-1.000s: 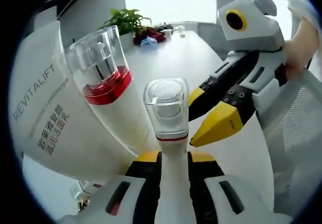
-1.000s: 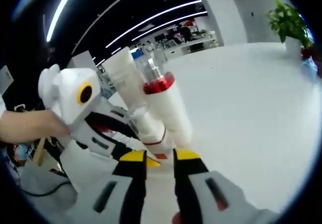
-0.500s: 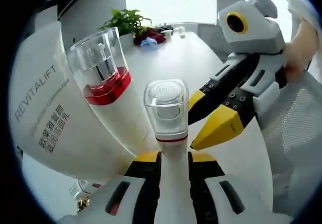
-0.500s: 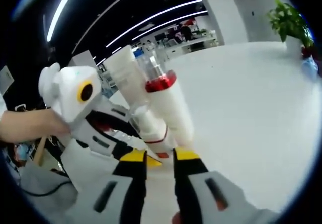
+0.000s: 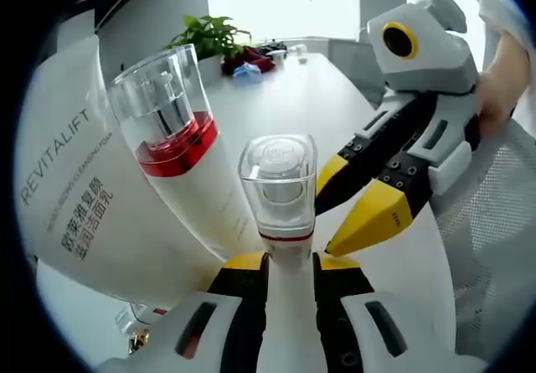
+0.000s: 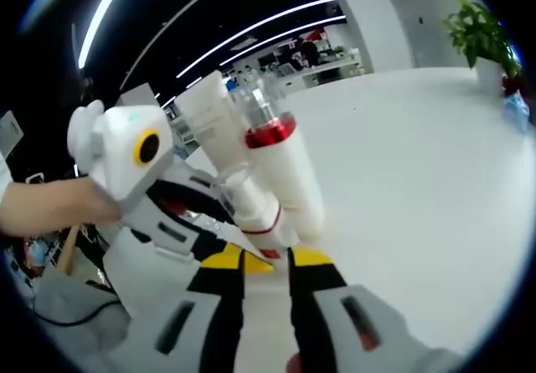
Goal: Arrange the skincare products in the storage area until every visible bottle or jar stands upright without overlapping.
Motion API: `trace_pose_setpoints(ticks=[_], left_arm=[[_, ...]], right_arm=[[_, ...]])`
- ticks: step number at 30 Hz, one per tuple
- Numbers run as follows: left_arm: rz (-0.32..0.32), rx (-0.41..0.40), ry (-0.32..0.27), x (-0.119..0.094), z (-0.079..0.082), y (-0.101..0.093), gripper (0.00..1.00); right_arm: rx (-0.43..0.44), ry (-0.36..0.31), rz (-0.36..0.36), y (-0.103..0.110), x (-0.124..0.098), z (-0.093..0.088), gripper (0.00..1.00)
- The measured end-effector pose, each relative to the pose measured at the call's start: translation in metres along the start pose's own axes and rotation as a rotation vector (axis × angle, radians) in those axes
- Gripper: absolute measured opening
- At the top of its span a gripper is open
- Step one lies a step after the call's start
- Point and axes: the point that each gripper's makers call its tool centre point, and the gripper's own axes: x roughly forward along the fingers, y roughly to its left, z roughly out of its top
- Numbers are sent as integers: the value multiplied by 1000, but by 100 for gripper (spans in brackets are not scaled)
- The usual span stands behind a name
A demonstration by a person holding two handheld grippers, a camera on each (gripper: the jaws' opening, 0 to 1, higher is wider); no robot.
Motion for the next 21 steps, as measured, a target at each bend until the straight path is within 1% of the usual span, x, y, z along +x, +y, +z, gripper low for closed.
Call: trace_pose_setpoints(ticks=[7,12,17,21], left_arm=[[6,-5,14,-3,-4,-1,20],[26,-27,12,-10,-5,-1,25],[50,-46,12,-24,-6,-5,28],[68,-80,2,-36,-8,-11,31]], right_arm=[[-11,5,-6,-1,-3,-1,22],[-29,0,-12,1,-8,3,25],[-57,-6,-13,6,-13,7,28],[-87,-7,-13,11,-18,10,31]])
